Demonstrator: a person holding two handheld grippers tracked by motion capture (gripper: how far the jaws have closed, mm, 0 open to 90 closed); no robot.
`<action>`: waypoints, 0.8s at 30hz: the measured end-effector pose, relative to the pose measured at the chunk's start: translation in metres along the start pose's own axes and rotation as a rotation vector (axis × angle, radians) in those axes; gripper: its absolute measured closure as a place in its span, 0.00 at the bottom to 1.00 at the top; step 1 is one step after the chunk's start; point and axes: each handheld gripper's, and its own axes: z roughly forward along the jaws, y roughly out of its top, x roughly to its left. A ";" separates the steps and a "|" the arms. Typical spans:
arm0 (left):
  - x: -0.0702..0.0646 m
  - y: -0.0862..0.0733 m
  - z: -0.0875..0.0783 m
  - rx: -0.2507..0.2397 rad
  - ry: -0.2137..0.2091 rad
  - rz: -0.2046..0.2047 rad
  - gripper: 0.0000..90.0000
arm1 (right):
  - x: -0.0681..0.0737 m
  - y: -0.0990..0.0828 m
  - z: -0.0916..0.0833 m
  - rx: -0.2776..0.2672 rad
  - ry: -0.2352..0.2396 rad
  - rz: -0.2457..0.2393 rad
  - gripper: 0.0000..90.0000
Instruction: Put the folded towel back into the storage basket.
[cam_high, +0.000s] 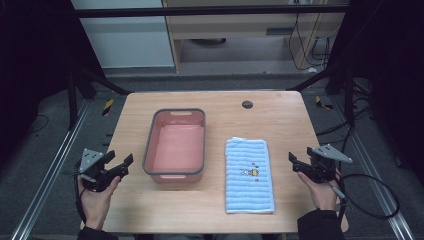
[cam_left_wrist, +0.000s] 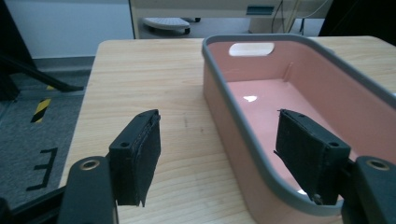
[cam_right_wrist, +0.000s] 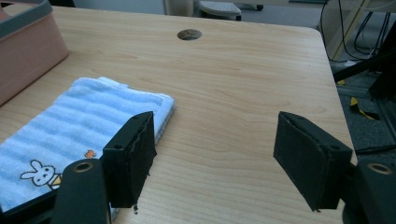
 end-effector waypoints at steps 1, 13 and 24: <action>-0.002 0.001 -0.001 -0.004 -0.004 0.003 0.34 | 0.000 0.001 -0.001 0.001 0.001 -0.002 0.32; -0.028 0.013 0.002 -0.008 -0.069 0.022 0.31 | 0.002 0.011 -0.002 -0.019 0.016 -0.018 0.31; -0.046 0.026 0.004 -0.029 -0.111 0.028 0.32 | 0.006 0.021 -0.001 -0.028 0.035 -0.024 0.30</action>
